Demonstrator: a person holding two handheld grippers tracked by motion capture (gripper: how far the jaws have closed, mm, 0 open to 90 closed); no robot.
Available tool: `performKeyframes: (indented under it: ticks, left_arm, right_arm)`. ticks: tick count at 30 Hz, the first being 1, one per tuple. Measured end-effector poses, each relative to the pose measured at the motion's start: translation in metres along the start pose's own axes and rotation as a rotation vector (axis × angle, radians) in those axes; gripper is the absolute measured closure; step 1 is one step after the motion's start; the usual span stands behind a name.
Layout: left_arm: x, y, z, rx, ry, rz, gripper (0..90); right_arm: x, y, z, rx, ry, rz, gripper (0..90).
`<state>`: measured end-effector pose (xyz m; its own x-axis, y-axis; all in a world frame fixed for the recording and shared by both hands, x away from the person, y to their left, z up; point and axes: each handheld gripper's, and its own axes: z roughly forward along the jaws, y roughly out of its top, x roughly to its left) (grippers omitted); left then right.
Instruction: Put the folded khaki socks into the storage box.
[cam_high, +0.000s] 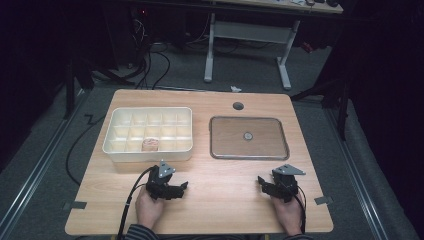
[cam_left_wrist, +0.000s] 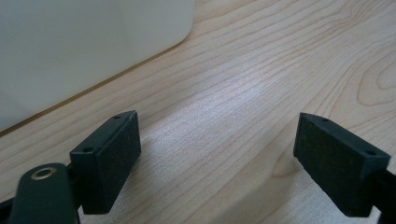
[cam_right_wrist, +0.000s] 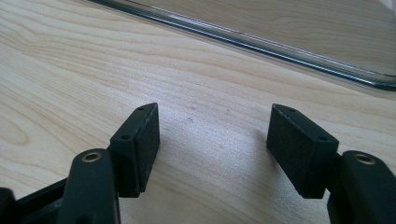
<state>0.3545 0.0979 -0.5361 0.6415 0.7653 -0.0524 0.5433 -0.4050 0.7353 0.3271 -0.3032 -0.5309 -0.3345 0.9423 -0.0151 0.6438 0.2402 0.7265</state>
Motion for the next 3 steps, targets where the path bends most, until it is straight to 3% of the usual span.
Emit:
performKeyframes:
  ticks: [3]
  left_arm:
    - [-0.0019, 0.0001, 0.0007, 0.003, 0.014, 0.010, 15.4]
  right_arm:
    - [0.0000, 0.0000, 0.0000, 0.000, 0.000, 0.000, 34.6]
